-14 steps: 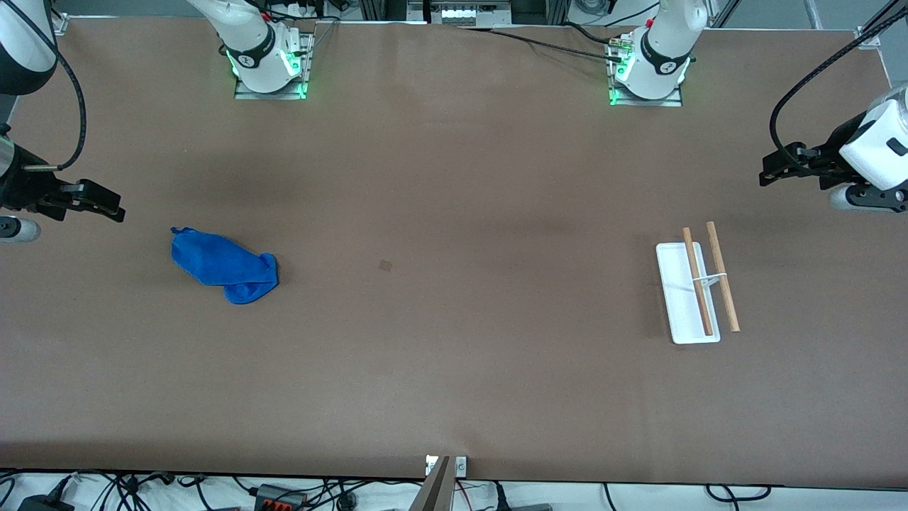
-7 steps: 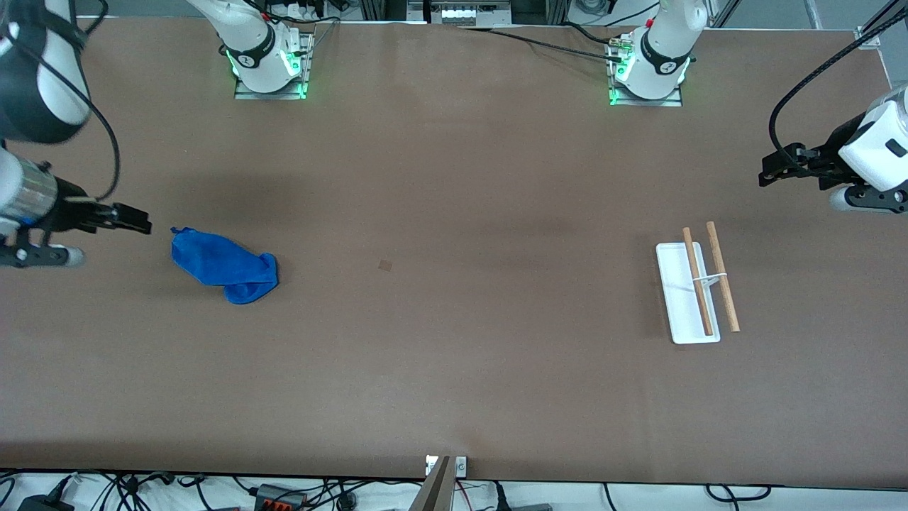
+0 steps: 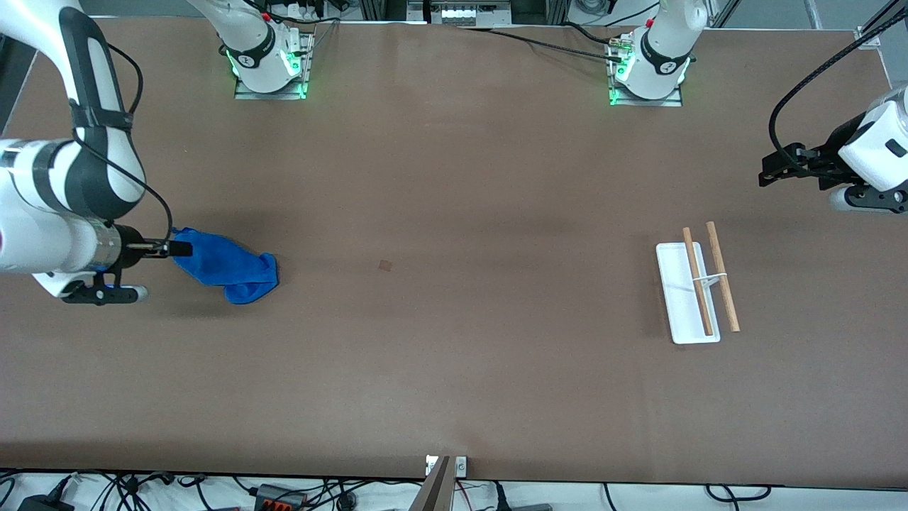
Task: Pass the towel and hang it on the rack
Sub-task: 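Reach the right gripper down to the blue towel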
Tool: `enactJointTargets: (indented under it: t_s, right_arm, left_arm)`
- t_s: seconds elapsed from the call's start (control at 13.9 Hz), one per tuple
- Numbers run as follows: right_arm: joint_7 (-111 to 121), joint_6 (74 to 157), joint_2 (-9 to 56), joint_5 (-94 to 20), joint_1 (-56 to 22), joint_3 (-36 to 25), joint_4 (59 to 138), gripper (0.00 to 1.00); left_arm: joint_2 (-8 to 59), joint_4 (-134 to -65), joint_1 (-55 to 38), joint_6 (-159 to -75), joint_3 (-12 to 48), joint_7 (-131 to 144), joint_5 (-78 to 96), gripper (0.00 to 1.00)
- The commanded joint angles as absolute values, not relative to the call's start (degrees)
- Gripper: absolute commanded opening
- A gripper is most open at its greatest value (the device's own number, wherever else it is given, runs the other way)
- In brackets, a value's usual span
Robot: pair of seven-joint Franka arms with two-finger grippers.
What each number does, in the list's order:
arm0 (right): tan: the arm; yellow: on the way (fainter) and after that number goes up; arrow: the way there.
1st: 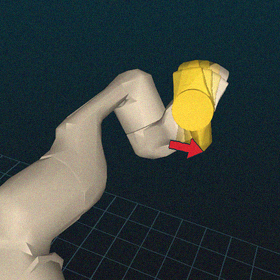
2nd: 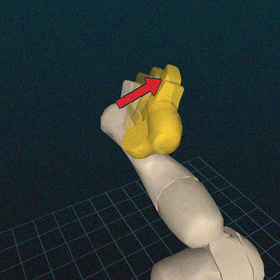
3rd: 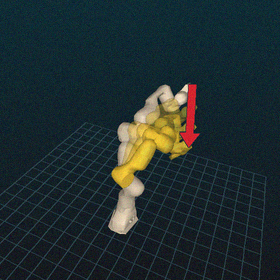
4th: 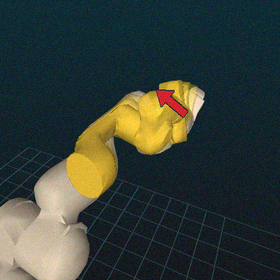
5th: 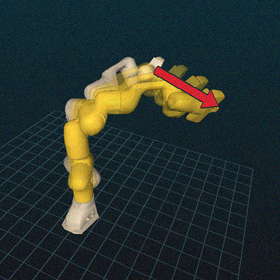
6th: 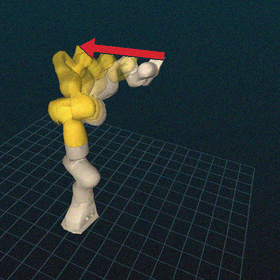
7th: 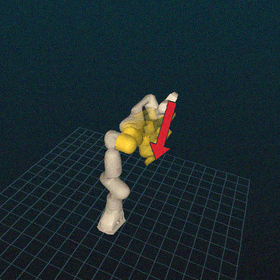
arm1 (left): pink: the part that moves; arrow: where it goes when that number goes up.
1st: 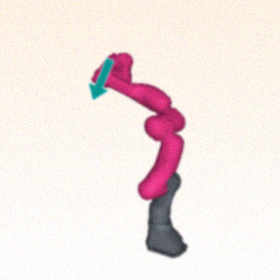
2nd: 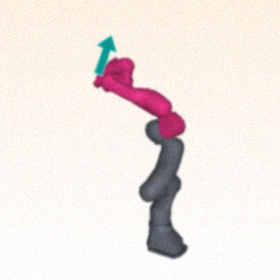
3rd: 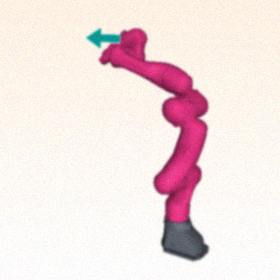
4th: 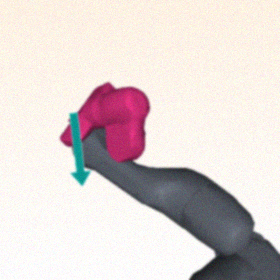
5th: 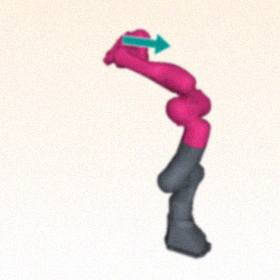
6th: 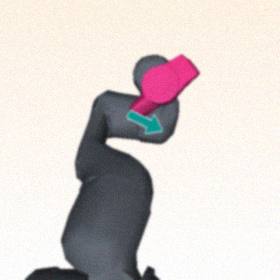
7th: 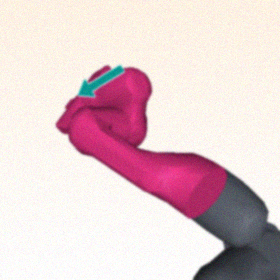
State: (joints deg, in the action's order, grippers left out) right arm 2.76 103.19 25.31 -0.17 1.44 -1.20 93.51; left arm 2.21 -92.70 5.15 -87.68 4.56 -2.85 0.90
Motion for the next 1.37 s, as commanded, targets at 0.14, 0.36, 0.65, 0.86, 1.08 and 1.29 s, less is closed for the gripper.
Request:
enactJointTargets:
  t_s: [0.14,0.36,0.65,0.86,1.08,1.29]
  right_arm:
    - [14.3,101.5,28.1,-0.6,2.9,-1.3,93.6,1.00]
    - [28.8,100.5,32.2,3.7,6.1,-1.7,93.7,1.00]
    - [44.2,101.3,35.9,5.3,9.2,-1.7,93.9,1.00]
    - [48.3,101.6,36.0,5.5,10.1,-1.6,97.4,1.00]
    - [48.4,102.9,37.0,5.5,10.2,-1.7,98.2,1.00]
    - [47.6,102.9,37.9,5.3,11.6,-1.7,98.2,1.00]
  left_arm:
    - [2.1,-92.5,5.5,-87.5,4.7,-2.6,1.8,1.00]
    - [2.1,-92.5,5.5,-87.5,4.7,-2.5,1.8,1.00]
    - [2.1,-92.5,5.5,-87.5,4.7,-2.5,1.8,1.00]
    - [2.1,-92.5,5.5,-87.5,4.7,-2.5,1.8,1.00]
    - [2.1,-92.5,5.5,-87.5,4.7,-2.5,1.8,1.00]
    - [2.1,-92.5,5.5,-87.5,4.7,-2.5,1.8,1.00]
